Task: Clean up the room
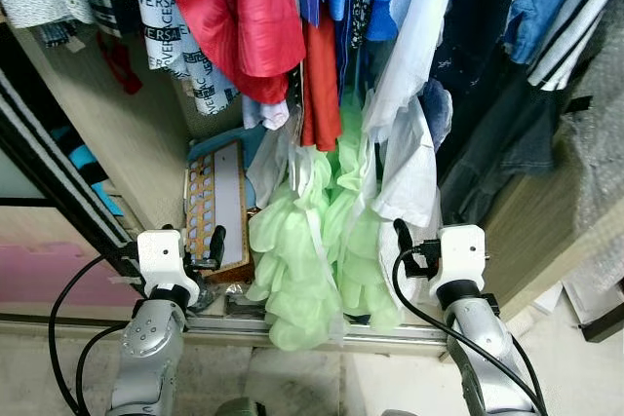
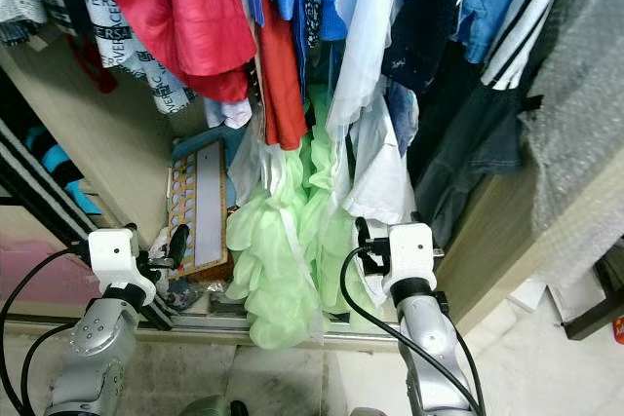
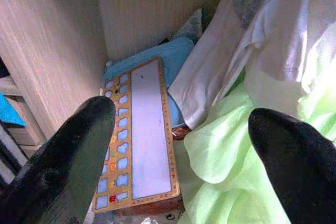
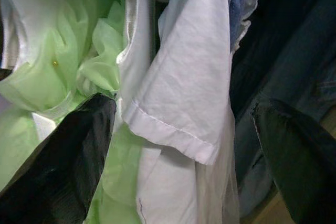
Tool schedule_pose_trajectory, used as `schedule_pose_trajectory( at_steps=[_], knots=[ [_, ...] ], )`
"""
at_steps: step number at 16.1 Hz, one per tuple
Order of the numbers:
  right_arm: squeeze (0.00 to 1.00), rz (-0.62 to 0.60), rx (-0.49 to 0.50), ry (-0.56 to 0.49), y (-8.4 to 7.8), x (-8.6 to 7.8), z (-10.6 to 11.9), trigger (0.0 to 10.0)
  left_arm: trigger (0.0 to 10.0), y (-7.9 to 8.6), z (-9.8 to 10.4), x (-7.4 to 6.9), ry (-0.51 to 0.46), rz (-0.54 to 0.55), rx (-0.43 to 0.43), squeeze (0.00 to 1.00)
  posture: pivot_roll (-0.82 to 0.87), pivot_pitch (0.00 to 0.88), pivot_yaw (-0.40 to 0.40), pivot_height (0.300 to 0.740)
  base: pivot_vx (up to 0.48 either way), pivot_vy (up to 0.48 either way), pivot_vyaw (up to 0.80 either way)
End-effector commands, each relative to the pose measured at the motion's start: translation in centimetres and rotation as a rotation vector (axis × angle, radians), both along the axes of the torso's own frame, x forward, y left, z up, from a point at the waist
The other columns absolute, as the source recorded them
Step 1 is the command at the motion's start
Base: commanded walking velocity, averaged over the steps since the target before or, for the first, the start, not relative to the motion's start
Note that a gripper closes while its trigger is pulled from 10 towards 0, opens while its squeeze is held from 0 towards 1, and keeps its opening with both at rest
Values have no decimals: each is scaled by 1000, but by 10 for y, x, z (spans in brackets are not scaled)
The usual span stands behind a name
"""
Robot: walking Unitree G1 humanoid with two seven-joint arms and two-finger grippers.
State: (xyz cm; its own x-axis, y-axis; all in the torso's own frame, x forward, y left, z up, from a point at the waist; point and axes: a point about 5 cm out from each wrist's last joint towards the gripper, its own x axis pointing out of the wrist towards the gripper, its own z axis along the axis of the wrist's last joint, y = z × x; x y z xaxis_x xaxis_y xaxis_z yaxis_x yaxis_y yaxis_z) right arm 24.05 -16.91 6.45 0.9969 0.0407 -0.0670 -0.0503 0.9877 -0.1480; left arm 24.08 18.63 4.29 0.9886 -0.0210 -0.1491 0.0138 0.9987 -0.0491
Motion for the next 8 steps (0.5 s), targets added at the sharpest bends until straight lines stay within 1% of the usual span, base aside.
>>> schedule_pose_trajectory(
  at_steps=[1, 3, 8],
  knots=[
    [0, -10, -21, -16, -1, 2, 6, 10000, 10000, 3, 2, 0, 1, 8, 4, 0, -49, 0, 45, 740, 0, 0, 0],
    [0, -11, -29, -12, -2, 2, 6, 10000, 10000, 3, 2, 0, 2, 9, 3, 0, -49, 0, 45, 740, 0, 0, 0],
    [0, 15, -21, -27, -3, 15, 10, 10000, 10000, 3, 6, 11, -22, 35, -4, 0, -38, 0, 29, 740, 0, 0, 0]
  ],
)
